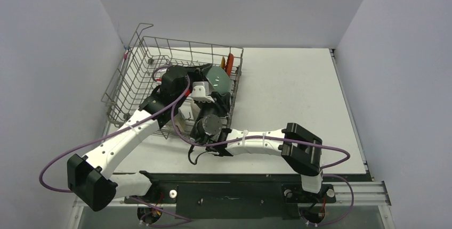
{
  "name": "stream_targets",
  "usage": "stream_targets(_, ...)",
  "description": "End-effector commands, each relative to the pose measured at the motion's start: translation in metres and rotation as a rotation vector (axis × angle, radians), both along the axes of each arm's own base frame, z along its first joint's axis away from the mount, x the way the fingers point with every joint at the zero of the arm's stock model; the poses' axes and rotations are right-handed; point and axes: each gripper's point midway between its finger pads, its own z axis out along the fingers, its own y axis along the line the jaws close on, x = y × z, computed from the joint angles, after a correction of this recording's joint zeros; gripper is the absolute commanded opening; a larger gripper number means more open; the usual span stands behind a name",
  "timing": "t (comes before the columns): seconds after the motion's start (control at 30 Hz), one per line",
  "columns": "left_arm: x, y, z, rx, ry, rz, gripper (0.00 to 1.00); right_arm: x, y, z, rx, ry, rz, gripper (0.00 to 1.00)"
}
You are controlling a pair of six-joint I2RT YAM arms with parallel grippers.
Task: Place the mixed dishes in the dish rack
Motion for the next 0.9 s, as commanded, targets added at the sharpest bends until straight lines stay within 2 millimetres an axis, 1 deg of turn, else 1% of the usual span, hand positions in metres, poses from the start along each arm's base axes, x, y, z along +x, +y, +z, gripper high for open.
stream_targets(0.0,-0.026,-0.004,0.079,-0.187,-0.145,-0.044,0.00,0.023,-0.038,0.006,-0.076,0.052,-0.132,0.11)
stream_targets(0.03,-0.026,-0.004,0.078,-0.187,-0.142,-0.043,0.00,0.022,-0.039,0.007,-0.107,0.064,-0.130,0.04)
stream_targets(0.07,-0.026,-0.003,0.078,-0.186,-0.138,-0.040,0.00,0.023,-0.038,0.009,-0.067,0.048,-0.125,0.00)
stream_targets(0.1,-0.026,-0.003,0.077,-0.185,-0.134,-0.038,0.00,0.023,-0.039,0.011,-0.099,0.059,-0.121,0.00)
stream_targets(0.13,-0.027,-0.003,0.076,-0.182,-0.128,-0.038,0.00,0.022,-0.036,0.014,-0.074,0.046,-0.111,0.00)
stream_targets(0.27,-0.027,-0.002,0.077,-0.177,-0.131,-0.035,0.00,0.021,-0.036,0.027,-0.080,0.029,-0.086,0.00)
stream_targets(0.3,-0.027,-0.001,0.077,-0.169,-0.136,-0.033,0.00,0.023,-0.034,0.029,-0.042,0.008,-0.078,0.00)
stream_targets(0.33,-0.028,0.001,0.078,-0.166,-0.140,-0.026,0.00,0.022,-0.039,0.034,-0.072,0.017,-0.076,0.00)
stream_targets(0.37,-0.028,0.002,0.078,-0.159,-0.142,-0.022,0.02,0.024,-0.036,0.037,-0.014,-0.013,-0.060,0.00)
stream_targets(0.4,-0.029,0.004,0.079,-0.158,-0.145,-0.019,0.07,0.024,-0.041,0.043,-0.035,-0.008,-0.054,0.00)
stream_targets(0.43,-0.029,0.005,0.080,-0.153,-0.150,-0.016,0.10,0.026,-0.039,0.045,0.017,-0.032,-0.036,0.00)
stream_targets(0.47,-0.030,0.006,0.081,-0.151,-0.155,-0.015,0.18,0.026,-0.041,0.049,0.028,-0.037,-0.024,0.00)
stream_targets(0.5,-0.030,0.007,0.082,-0.147,-0.158,-0.015,0.22,0.027,-0.039,0.052,0.032,-0.045,0.000,0.00)
stream_targets(0.53,-0.031,0.007,0.082,-0.147,-0.160,-0.013,0.29,0.027,-0.040,0.055,0.042,-0.049,0.007,0.00)
stream_targets(0.57,-0.031,0.008,0.083,-0.148,-0.162,-0.012,0.32,0.028,-0.039,0.056,0.043,-0.053,0.019,0.00)
stream_targets(0.6,-0.031,0.008,0.082,-0.148,-0.161,-0.011,0.38,0.027,-0.038,0.058,0.048,-0.055,0.026,0.00)
stream_targets(0.63,-0.031,0.009,0.082,-0.146,-0.164,-0.009,0.42,0.028,-0.036,0.060,0.053,-0.061,0.038,0.00)
stream_targets(0.67,-0.032,0.010,0.084,-0.145,-0.169,-0.008,0.49,0.028,-0.036,0.061,0.062,-0.064,0.044,0.00)
stream_targets(0.73,-0.033,0.012,0.086,-0.136,-0.179,-0.004,0.57,0.029,-0.035,0.065,0.081,-0.072,0.056,0.00)
stream_targets(0.77,-0.033,0.014,0.087,-0.125,-0.191,0.002,0.59,0.031,-0.035,0.068,0.094,-0.079,0.060,0.00)
stream_targets(0.8,-0.035,0.016,0.089,-0.120,-0.202,0.007,0.64,0.032,-0.035,0.069,0.108,-0.082,0.065,0.00)
stream_targets(0.83,-0.036,0.021,0.091,-0.103,-0.214,0.019,0.67,0.035,-0.036,0.070,0.105,-0.080,0.070,0.00)
stream_targets(0.87,-0.037,0.023,0.092,-0.090,-0.223,0.026,0.74,0.036,-0.035,0.073,0.139,-0.090,0.074,0.00)
